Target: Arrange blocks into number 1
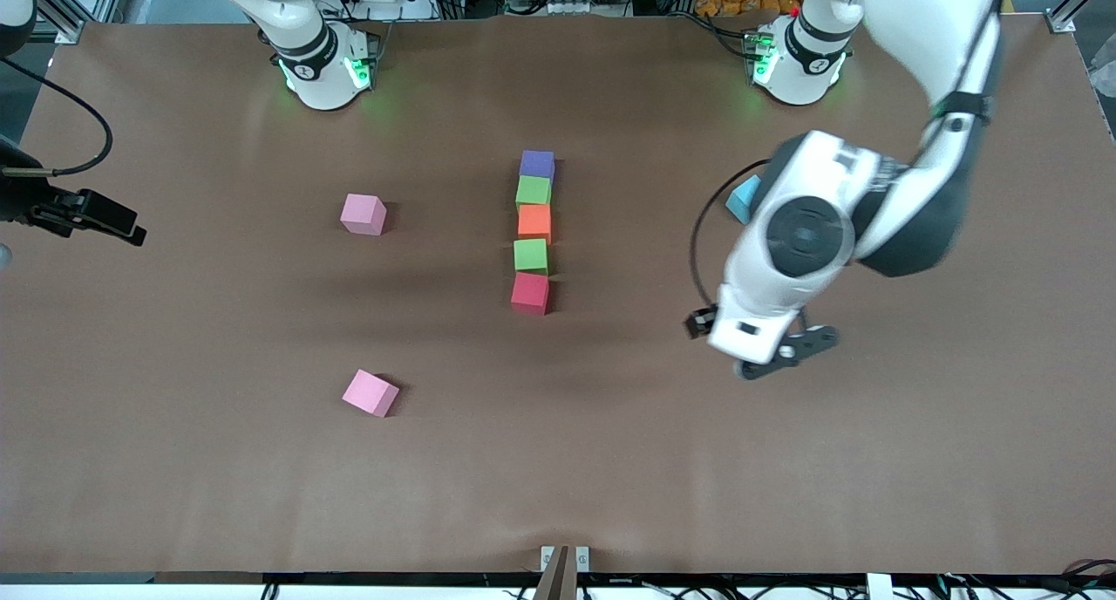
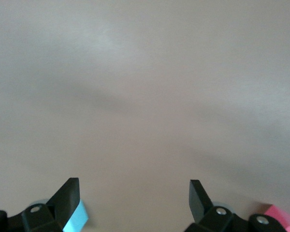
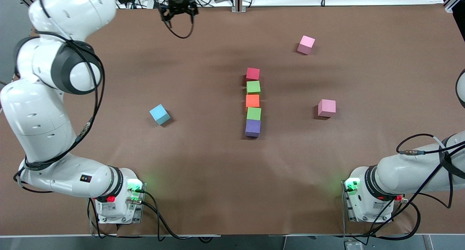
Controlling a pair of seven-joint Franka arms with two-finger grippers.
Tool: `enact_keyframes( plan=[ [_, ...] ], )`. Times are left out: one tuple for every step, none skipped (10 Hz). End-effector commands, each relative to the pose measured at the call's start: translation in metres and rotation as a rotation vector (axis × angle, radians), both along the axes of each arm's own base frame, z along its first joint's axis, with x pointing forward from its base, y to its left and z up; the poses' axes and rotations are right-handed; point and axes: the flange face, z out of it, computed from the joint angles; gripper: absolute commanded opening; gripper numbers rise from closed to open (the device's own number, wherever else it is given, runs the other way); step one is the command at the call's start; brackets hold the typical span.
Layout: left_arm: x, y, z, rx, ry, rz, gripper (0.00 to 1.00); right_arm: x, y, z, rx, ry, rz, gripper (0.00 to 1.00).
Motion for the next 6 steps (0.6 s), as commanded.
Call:
enact_keyframes(
  plan=[
    [-0.03,0.021,-0.003,-0.003,0.075,0.013,1.0,-0.001,-0.002,0.006,0.004,0.001,-0.001,1.0],
    [-0.04,0.043,0.002,-0.028,0.088,0.04,1.0,-0.001,-0.002,0.006,0.004,0.001,-0.001,1.0],
    [-0.058,0.052,0.007,-0.044,0.092,0.024,1.0,-0.001,-0.002,0.006,0.004,0.001,-0.001,1.0],
    [-0.078,0.066,0.01,-0.054,0.079,0.011,1.0,-0.001,-0.002,0.006,0.004,0.001,-0.001,1.0],
    [-0.096,0.086,0.012,-0.066,0.061,0.005,1.0,-0.001,-0.002,0.006,0.004,0.001,-0.001,1.0],
    [-0.112,0.097,0.017,-0.074,0.058,-0.027,1.0,-0.001,-0.002,0.006,0.004,0.001,-0.001,1.0]
  ],
)
